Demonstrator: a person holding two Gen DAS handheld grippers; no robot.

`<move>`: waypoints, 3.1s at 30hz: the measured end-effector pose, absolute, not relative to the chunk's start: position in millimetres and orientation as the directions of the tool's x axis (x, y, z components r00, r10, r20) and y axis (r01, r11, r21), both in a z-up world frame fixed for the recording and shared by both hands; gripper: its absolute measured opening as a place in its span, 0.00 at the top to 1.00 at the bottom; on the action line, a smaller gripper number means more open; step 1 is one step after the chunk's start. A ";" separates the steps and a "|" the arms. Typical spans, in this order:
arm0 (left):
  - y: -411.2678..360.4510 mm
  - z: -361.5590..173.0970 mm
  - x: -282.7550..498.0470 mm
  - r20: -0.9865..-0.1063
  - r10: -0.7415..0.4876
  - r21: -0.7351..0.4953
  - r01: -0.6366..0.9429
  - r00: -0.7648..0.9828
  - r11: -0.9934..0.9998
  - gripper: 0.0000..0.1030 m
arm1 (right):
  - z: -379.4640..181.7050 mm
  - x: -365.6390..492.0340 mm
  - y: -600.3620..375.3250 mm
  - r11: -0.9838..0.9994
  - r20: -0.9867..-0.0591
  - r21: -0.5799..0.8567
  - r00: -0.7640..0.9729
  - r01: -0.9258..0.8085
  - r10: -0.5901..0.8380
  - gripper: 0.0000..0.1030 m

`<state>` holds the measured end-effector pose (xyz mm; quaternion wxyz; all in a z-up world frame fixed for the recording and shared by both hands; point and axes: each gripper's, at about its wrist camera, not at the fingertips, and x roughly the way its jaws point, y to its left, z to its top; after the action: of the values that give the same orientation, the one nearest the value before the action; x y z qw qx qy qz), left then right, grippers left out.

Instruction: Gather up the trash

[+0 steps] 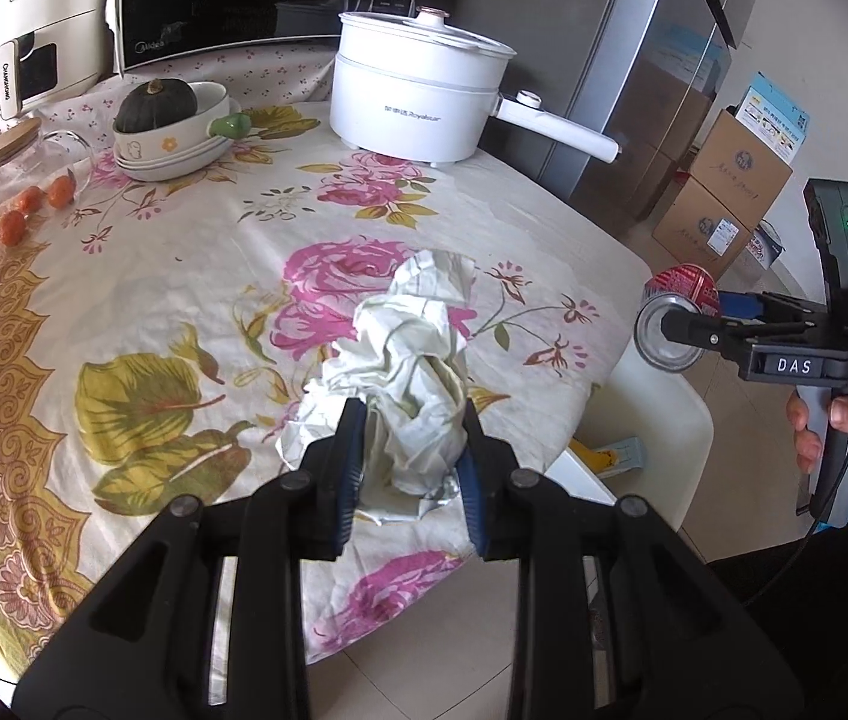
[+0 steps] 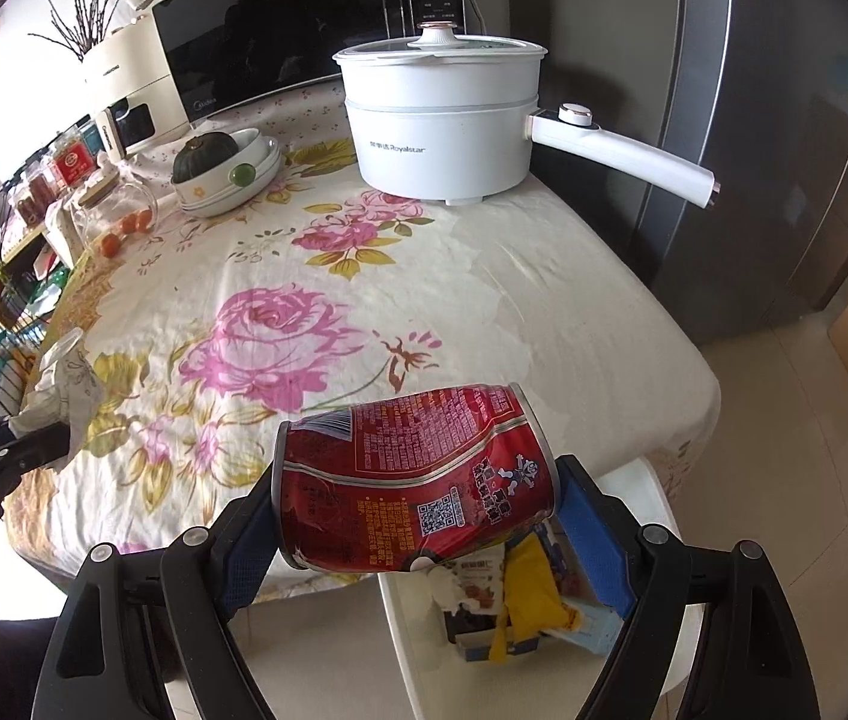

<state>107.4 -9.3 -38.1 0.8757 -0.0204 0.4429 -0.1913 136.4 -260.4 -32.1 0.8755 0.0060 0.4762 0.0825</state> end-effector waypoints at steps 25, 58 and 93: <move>-173.9 -83.8 92.4 -0.801 -0.518 -0.272 0.588 0.300 0.762 0.69 | -86.1 57.0 -382.7 0.979 -0.922 0.150 0.378 0.137 0.088 0.16; -151.6 -88.1 88.9 -0.884 -0.288 -0.083 0.483 0.368 0.872 0.06 | -94.9 63.9 -385.4 0.982 -0.934 0.130 0.351 0.140 0.074 0.16; -38.1 -32.8 31.7 -0.780 -0.056 0.004 0.095 0.623 0.995 0.01 | -11.9 40.8 -271.0 0.999 -0.811 -0.044 0.584 -0.001 -0.035 0.11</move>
<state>31.7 -38.1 -32.8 0.9006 0.0225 0.4320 -0.0420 40.8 -271.0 -11.9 0.8898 -0.0199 0.4558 -0.0096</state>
